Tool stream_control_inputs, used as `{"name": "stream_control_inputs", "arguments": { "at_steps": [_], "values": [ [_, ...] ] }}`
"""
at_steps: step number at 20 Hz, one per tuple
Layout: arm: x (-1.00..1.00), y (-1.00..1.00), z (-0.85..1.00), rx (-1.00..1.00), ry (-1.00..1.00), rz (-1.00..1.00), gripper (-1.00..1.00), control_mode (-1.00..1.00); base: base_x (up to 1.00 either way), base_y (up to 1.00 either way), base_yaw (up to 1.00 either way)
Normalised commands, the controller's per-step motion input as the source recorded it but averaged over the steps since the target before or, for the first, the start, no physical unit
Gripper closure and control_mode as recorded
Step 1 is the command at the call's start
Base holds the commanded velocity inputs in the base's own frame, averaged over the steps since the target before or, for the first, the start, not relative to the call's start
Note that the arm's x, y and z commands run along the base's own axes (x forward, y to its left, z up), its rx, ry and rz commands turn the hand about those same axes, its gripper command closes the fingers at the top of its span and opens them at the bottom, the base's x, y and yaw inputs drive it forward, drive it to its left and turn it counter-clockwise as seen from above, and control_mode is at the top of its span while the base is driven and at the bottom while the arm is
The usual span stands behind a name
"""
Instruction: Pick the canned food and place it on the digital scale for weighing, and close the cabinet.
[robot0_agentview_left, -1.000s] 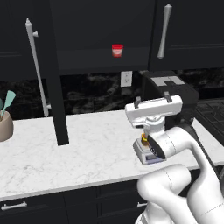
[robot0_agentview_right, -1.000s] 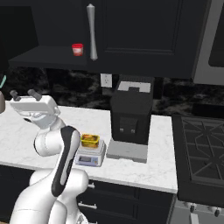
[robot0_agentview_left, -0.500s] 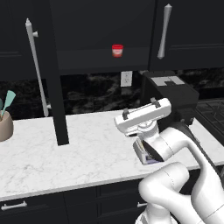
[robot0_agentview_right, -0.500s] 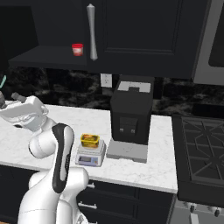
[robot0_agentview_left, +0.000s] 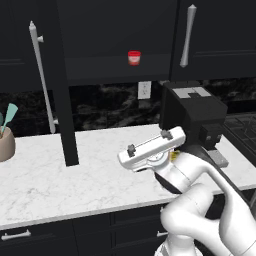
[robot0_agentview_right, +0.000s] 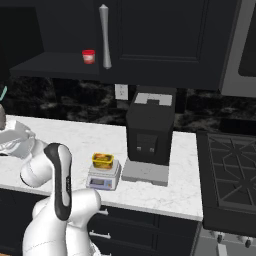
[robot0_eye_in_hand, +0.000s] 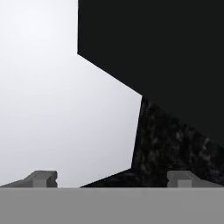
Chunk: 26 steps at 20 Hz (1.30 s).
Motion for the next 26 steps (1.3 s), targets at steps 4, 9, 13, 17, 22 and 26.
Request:
{"name": "stream_control_inputs", "arguments": {
  "at_steps": [4, 9, 13, 17, 22, 26],
  "values": [
    [-1.00, 0.52, -0.43, -0.03, -0.10, 0.00, -1.00, -1.00, 0.00, 0.00, 0.00],
    [-0.70, 0.90, -0.56, -0.18, 0.10, -0.03, -1.00, -1.00, 0.00, 0.00, 0.00],
    [-0.23, 1.00, -0.29, -0.21, 0.07, -0.12, -1.00, -1.00, 0.00, 0.00, 0.00],
    [0.00, 1.00, -0.12, -0.08, 0.12, -0.18, -1.00, -1.00, 0.00, 0.00, 0.00],
    [0.00, 0.82, 0.00, 0.00, 0.32, -0.17, -1.00, -1.00, 0.00, 0.00, 0.00],
    [-0.24, 0.68, -0.25, -0.06, 0.22, -0.19, -1.00, -1.00, 0.00, 0.00, 0.00]
  ]
}}
